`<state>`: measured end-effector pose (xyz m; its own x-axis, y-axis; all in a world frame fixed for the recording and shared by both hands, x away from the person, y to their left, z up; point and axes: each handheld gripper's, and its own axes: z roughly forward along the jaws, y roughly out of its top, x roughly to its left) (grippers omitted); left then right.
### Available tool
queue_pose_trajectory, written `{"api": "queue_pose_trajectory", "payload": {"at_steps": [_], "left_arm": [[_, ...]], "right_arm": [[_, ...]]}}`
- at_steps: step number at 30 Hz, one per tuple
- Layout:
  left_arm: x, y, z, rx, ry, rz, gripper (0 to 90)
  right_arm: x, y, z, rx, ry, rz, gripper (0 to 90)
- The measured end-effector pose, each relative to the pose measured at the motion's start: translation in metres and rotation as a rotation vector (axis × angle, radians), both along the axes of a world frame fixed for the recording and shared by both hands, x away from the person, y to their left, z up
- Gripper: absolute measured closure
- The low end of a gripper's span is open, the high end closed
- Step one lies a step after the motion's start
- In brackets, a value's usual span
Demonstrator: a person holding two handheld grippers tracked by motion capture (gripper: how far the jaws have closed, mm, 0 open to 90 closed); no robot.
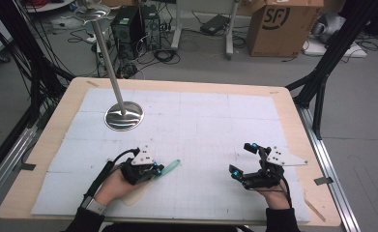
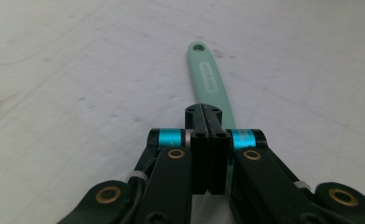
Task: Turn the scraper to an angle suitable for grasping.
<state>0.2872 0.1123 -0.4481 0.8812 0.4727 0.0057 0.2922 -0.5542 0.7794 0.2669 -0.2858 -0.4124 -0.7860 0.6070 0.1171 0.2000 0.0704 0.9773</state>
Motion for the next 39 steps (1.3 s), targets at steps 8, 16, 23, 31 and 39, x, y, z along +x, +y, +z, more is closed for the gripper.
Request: {"api": "queue_pose_trajectory", "payload": {"at_steps": [8, 16, 23, 31, 39], "left_arm": [[-0.003, -0.003, 0.002, 0.010, -0.009, 0.012, 89.8], [-0.023, 0.015, 0.013, -0.029, -0.015, -0.007, 89.7], [-0.042, 0.030, 0.011, -0.047, -0.006, -0.009, 89.7], [-0.049, 0.034, 0.008, 0.010, 0.070, -0.033, 89.8], [-0.051, 0.036, 0.007, 0.029, 0.087, -0.047, 89.8]], "right_arm": [[0.001, 0.001, -0.001, -0.011, 0.001, 0.002, 0.3], [0.001, -0.002, -0.001, -0.001, 0.000, -0.006, 0.3], [0.001, 0.002, -0.001, -0.018, 0.002, 0.008, 0.3], [0.002, 0.002, -0.002, -0.021, -0.003, 0.012, 0.3], [0.001, 0.002, -0.002, -0.017, 0.004, 0.015, 0.3]]}}
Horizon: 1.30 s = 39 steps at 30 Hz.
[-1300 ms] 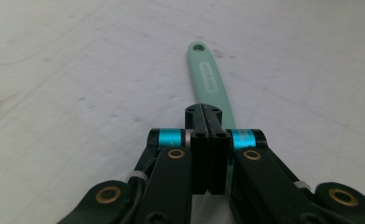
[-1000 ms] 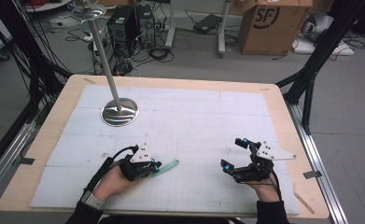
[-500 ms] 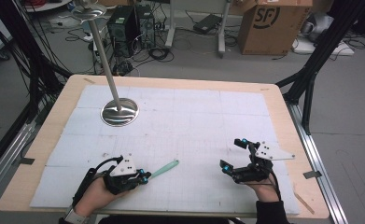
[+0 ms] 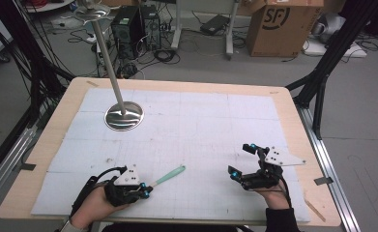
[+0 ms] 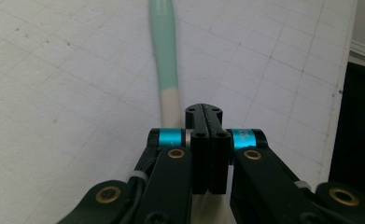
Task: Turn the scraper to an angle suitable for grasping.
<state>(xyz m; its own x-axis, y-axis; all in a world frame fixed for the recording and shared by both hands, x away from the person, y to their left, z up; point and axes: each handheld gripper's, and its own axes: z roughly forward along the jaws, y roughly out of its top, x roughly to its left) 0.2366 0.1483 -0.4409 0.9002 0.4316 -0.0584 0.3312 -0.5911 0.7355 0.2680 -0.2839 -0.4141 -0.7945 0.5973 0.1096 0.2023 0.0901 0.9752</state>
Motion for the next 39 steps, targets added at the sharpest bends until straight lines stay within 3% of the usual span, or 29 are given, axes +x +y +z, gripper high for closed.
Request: {"api": "queue_pose_trajectory", "payload": {"at_steps": [7, 28, 33, 36, 39], "left_arm": [[0.004, 0.004, 0.000, 0.004, -0.009, 0.016, 89.8], [0.029, 0.038, 0.001, 0.031, -0.034, 0.162, 89.7], [0.032, 0.038, 0.004, -0.004, -0.051, 0.184, 89.8], [0.040, 0.034, 0.008, -0.009, -0.067, 0.223, 89.7], [0.050, 0.025, 0.010, -0.018, -0.079, 0.231, 89.7]], "right_arm": [[0.000, 0.001, 0.000, -0.004, 0.000, 0.002, 0.3], [0.001, 0.001, -0.001, -0.011, 0.009, 0.007, 0.3], [0.001, 0.001, -0.002, -0.015, 0.007, 0.006, 0.3], [0.001, 0.002, -0.002, -0.014, 0.009, 0.008, 0.3], [0.001, 0.002, -0.002, -0.019, 0.009, 0.010, 0.3]]}}
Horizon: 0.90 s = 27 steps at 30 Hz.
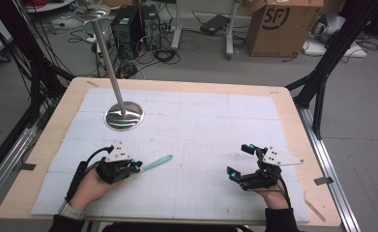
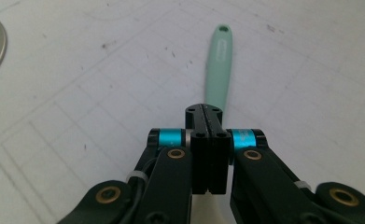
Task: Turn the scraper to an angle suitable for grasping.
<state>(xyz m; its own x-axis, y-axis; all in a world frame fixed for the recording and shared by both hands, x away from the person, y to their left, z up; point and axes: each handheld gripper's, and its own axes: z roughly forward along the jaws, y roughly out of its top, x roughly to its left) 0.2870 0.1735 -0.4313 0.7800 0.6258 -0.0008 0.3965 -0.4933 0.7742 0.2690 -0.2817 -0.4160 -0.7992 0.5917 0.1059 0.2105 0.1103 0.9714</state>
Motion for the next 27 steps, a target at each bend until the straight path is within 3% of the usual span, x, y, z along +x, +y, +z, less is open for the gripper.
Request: {"api": "queue_pose_trajectory", "payload": {"at_steps": [4, 6, 10, 17, 27], "left_arm": [[0.014, -0.013, -0.004, 0.031, -0.025, 0.011, 89.7], [0.022, -0.016, -0.007, -0.008, -0.015, 0.022, 89.7], [0.030, -0.017, -0.012, -0.015, 0.008, 0.029, 89.7], [0.031, -0.020, -0.016, -0.022, 0.032, -0.012, 89.7], [0.023, -0.027, -0.015, -0.004, 0.022, -0.077, 89.7]], "right_arm": [[0.000, -0.001, 0.000, 0.004, -0.002, -0.001, 0.3], [0.000, -0.002, 0.001, 0.010, -0.004, -0.001, 0.3], [0.000, -0.003, 0.001, 0.015, -0.004, -0.001, 0.3], [0.000, -0.002, 0.000, 0.010, 0.003, 0.001, 0.3], [0.000, 0.000, 0.000, 0.006, 0.004, 0.003, 0.3]]}}
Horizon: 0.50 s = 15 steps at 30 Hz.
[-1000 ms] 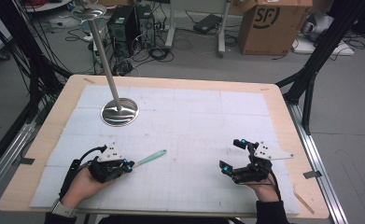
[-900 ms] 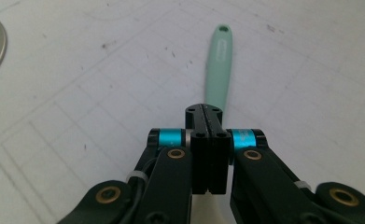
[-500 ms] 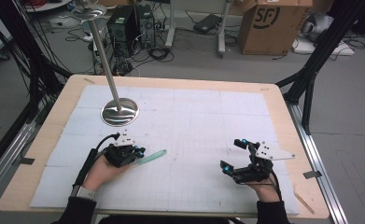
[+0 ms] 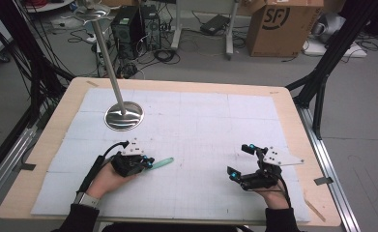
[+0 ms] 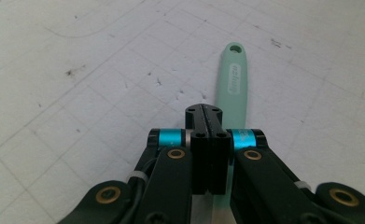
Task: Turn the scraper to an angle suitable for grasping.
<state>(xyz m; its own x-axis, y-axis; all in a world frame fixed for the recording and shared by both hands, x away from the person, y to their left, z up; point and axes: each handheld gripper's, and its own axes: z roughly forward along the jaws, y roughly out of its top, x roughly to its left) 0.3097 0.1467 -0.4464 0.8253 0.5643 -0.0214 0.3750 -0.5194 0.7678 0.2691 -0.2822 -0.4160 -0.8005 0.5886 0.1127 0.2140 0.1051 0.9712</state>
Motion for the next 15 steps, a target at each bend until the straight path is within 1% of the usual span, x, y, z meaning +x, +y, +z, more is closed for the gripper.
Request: {"api": "queue_pose_trajectory", "payload": {"at_steps": [5, 7, 9, 11, 13, 14, 15], "left_arm": [[-0.007, -0.004, 0.000, 0.006, -0.002, -0.047, 89.8], [-0.009, -0.006, 0.000, 0.010, -0.013, -0.062, 89.7], [-0.010, -0.006, 0.001, 0.018, -0.014, -0.062, 89.7], [-0.009, -0.006, 0.001, 0.009, -0.010, -0.060, 89.8], [-0.010, -0.005, 0.002, 0.013, -0.041, -0.046, 89.7], [-0.011, -0.003, 0.005, -0.009, -0.052, -0.037, 88.6], [-0.012, 0.000, 0.008, -0.034, -0.061, -0.031, 85.6]], "right_arm": [[0.000, 0.000, 0.000, -0.002, -0.002, 0.000, 0.3], [0.000, 0.000, 0.000, -0.001, 0.001, -0.002, 0.3], [0.001, 0.000, 0.000, -0.002, -0.001, 0.001, 0.3], [0.000, 0.001, -0.001, -0.004, 0.004, 0.003, 0.3], [0.001, 0.001, -0.001, -0.003, 0.001, 0.007, 0.3], [0.000, 0.001, -0.001, -0.004, 0.000, 0.005, 0.3], [0.000, 0.000, 0.000, -0.003, 0.004, 0.005, 0.3]]}}
